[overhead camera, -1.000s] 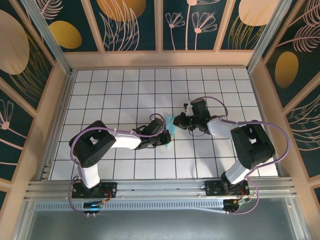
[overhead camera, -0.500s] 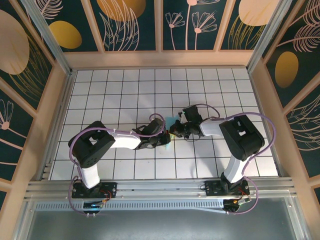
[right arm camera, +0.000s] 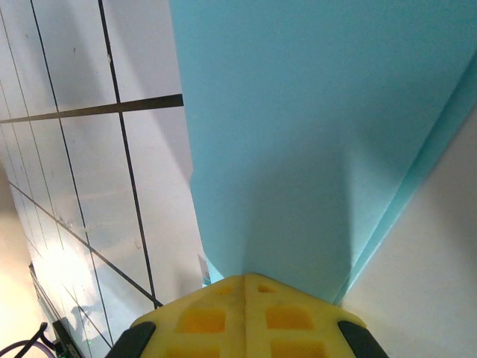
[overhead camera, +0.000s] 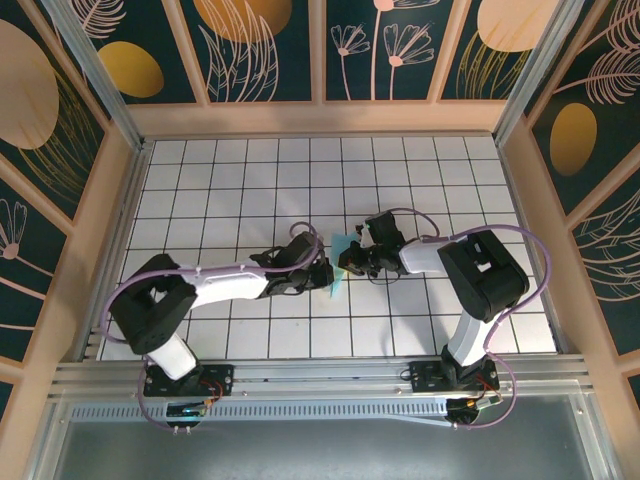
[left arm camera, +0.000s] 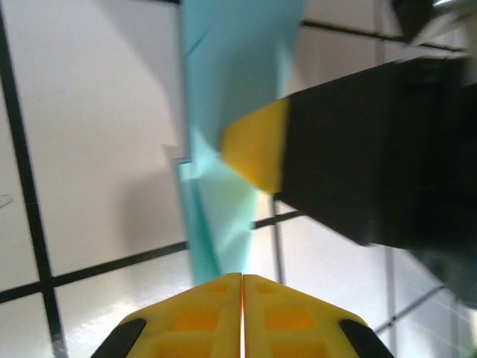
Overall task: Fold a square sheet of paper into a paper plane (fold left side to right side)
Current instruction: Fold the wing for the fifth time at the center of the table.
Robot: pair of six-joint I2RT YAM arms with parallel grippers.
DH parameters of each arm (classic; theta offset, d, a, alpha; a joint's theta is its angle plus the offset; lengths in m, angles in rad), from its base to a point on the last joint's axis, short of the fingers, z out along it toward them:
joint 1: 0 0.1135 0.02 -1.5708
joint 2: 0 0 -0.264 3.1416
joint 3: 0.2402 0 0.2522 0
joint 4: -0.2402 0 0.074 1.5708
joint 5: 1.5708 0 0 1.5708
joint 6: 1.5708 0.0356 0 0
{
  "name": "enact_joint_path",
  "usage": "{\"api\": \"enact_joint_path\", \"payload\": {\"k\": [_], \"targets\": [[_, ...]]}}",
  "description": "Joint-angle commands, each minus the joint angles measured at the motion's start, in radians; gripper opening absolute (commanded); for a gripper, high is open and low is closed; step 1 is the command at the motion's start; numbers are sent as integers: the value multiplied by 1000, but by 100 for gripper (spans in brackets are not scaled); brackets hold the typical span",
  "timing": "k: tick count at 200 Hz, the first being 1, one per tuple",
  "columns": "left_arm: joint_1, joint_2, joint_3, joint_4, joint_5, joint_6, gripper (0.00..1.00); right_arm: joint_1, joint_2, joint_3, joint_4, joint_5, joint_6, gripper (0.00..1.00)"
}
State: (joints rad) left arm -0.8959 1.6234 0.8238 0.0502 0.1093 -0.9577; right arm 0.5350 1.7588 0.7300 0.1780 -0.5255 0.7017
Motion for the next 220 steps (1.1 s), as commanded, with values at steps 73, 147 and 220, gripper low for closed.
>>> {"api": "enact_joint_path", "payload": {"k": [73, 147, 220], "targets": [[2, -5, -131, 275, 204, -154, 2, 6, 49, -46, -110, 110, -27, 0], [35, 46, -157, 353, 256, -168, 2, 6, 56, -50, -116, 114, -30, 0], [37, 124, -123, 330, 251, -147, 1, 25, 67, -47, -118, 116, -29, 0]]}}
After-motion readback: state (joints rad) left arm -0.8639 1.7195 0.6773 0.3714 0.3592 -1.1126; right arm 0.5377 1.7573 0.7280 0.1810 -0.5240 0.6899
